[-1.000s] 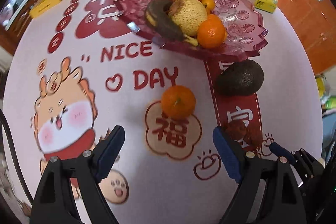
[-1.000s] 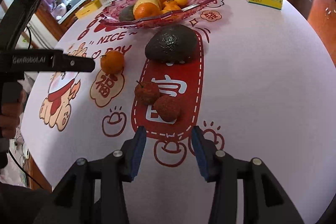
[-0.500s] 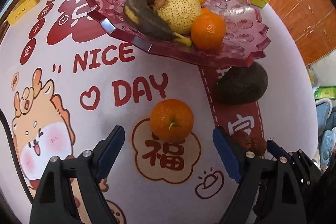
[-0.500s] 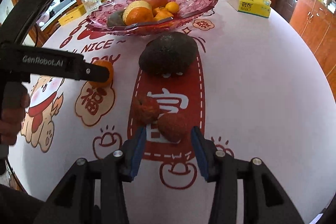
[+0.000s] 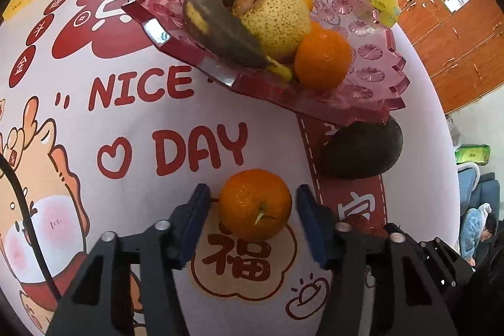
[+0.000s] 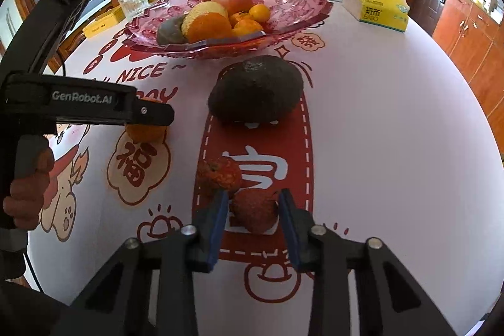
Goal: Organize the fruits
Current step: 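Grasp the stemmed mandarin with the left tool while the right tool grasps the lychee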
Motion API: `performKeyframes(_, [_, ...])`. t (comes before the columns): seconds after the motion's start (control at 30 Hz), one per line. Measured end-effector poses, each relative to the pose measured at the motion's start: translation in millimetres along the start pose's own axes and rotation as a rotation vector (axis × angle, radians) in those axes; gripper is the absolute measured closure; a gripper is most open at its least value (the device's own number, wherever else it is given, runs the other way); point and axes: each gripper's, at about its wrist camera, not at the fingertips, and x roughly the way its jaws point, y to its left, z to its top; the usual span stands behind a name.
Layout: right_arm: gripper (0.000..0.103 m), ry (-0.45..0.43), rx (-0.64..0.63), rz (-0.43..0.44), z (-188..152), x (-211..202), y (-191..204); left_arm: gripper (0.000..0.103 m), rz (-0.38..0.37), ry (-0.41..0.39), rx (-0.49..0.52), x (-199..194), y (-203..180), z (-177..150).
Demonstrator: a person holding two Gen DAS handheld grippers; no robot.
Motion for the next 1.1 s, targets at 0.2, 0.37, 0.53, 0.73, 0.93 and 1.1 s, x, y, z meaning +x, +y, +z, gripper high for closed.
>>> performKeyframes(0.2, [0.072,0.014,-0.008,0.000,-0.9,-0.3,2.3,0.060,-0.023,0.004,-0.019,-2.1,4.8,-2.2])
performKeyframes(0.37, [0.073,0.019,-0.012,0.019,-2.9,-3.9,4.9,0.060,-0.018,0.007,-0.024,-15.3,11.6,-12.5])
performKeyframes(0.53, [0.073,0.004,-0.020,0.035,0.4,-11.6,6.5,0.060,-0.005,0.008,-0.033,-28.1,13.5,-15.5])
performKeyframes(0.73, [0.073,-0.041,-0.034,0.053,10.5,-28.6,5.6,0.060,0.017,-0.002,-0.051,-52.7,16.7,-23.8])
performKeyframes(0.93, [0.073,-0.056,-0.043,0.072,27.8,-43.3,4.9,0.060,0.087,-0.033,-0.074,-82.6,13.0,-34.2])
performKeyframes(1.1, [0.073,-0.080,-0.065,0.091,50.2,-52.4,4.5,0.060,0.125,-0.050,-0.088,-110.7,8.1,-31.9])
